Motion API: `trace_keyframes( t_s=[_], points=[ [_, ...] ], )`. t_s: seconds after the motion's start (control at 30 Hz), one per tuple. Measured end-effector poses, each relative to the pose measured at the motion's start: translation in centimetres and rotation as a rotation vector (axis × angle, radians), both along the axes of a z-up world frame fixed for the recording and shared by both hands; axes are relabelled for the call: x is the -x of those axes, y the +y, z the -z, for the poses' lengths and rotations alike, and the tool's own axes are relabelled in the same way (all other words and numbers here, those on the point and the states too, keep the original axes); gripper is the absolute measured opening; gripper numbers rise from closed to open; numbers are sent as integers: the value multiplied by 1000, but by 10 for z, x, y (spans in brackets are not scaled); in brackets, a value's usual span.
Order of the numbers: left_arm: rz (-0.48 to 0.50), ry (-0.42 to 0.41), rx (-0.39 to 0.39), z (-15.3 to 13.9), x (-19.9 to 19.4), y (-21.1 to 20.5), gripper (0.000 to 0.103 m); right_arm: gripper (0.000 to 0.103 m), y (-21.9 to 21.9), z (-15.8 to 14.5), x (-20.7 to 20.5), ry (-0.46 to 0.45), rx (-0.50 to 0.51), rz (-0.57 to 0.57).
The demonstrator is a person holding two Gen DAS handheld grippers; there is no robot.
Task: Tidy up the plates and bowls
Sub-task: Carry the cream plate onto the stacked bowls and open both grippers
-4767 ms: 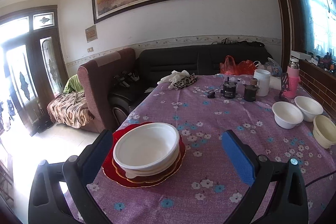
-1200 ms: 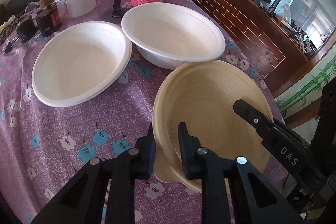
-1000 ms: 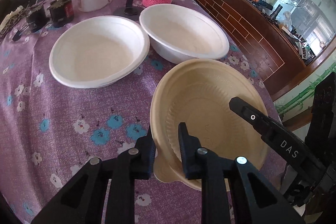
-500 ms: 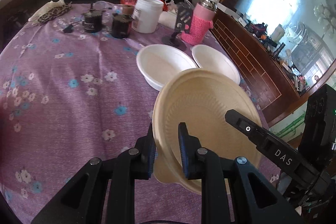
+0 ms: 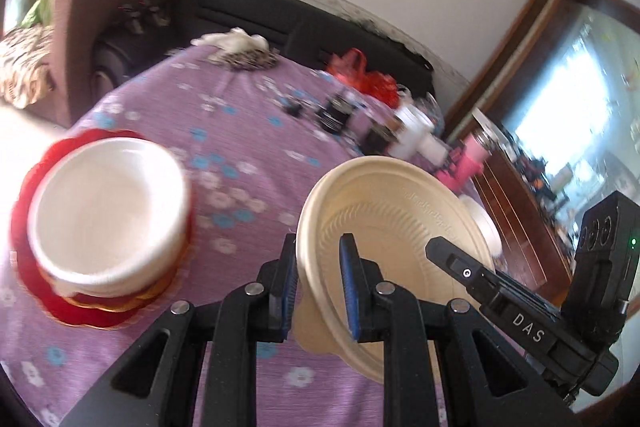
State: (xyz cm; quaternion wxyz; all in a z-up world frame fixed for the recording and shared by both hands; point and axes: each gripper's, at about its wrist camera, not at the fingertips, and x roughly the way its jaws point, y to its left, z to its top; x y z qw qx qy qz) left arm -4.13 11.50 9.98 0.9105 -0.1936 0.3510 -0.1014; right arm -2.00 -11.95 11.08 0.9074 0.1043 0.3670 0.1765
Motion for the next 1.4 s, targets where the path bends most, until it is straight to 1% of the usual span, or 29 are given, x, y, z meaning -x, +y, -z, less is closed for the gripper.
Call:
trace_keyframes(
  t_s=[0.2,0.33,0.47,0.63,0.83,0.93,0.97,1.03,1.1,1.17,1.23,1.27,1.37,1.4],
  points=[
    [-168,-13,7,-4,11,81,20,26,99,-6,-13,-12,54,-133],
    [-249,0,6,-1,9,127,20,26,155,-2,-25,-7,97,-197],
    [-300,12,-29,4,-1,156,20,26,202,4,-35,-11,156,-229],
    [-315,43,-62,18,-16,176,20,26,234,19,-52,11,212,-230],
    [-314,71,-94,32,-25,180,20,26,242,39,-67,55,237,-228],
    [-327,70,-109,33,-25,181,20,26,245,45,-68,61,245,-234],
    [-330,67,-113,33,-24,181,22,26,246,46,-68,59,246,-234],
    [-332,57,-121,32,-23,181,28,29,248,47,-68,48,245,-226],
    [-340,46,-141,29,-21,182,51,44,248,48,-69,50,223,-228],
    [-360,22,-159,23,-16,182,56,48,249,49,-71,53,200,-228],
    [-376,-1,-165,16,-9,184,57,49,249,48,-69,33,197,-218],
    [-387,-9,-164,13,-5,186,60,50,249,46,-68,15,200,-215],
    [-421,-39,-152,4,14,193,63,55,252,46,-66,-10,201,-210],
    [-431,-47,-146,1,22,195,65,55,253,45,-64,-16,200,-205]
  ],
)
